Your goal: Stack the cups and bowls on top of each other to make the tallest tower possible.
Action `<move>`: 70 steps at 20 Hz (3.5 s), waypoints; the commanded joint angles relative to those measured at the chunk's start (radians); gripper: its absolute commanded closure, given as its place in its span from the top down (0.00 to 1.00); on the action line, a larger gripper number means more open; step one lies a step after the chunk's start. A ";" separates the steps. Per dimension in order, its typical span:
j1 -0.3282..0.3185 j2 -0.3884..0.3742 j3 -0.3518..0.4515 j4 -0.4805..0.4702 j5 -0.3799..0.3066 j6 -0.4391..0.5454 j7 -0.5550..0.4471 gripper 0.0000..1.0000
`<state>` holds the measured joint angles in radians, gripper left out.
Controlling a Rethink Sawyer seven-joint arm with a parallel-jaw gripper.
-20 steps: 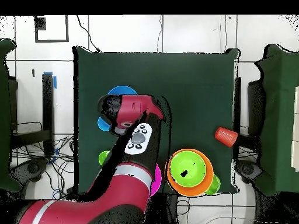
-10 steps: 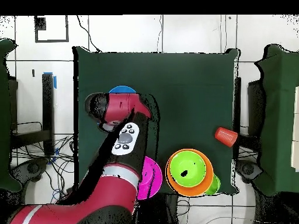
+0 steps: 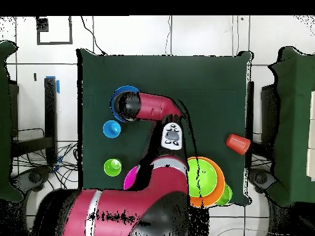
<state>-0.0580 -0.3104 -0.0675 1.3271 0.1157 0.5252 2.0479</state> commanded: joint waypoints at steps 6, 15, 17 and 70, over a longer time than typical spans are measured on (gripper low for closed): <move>-0.118 0.070 0.317 0.046 -0.089 -0.008 -0.150 1.00; -0.087 0.063 0.267 0.038 -0.118 0.013 -0.081 1.00; -0.084 0.062 0.261 0.038 -0.125 0.007 -0.078 1.00; 0.058 0.016 0.089 -0.153 -0.075 0.455 0.077 0.00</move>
<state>-0.0315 -0.2887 0.0084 1.2947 0.0557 0.7234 2.0479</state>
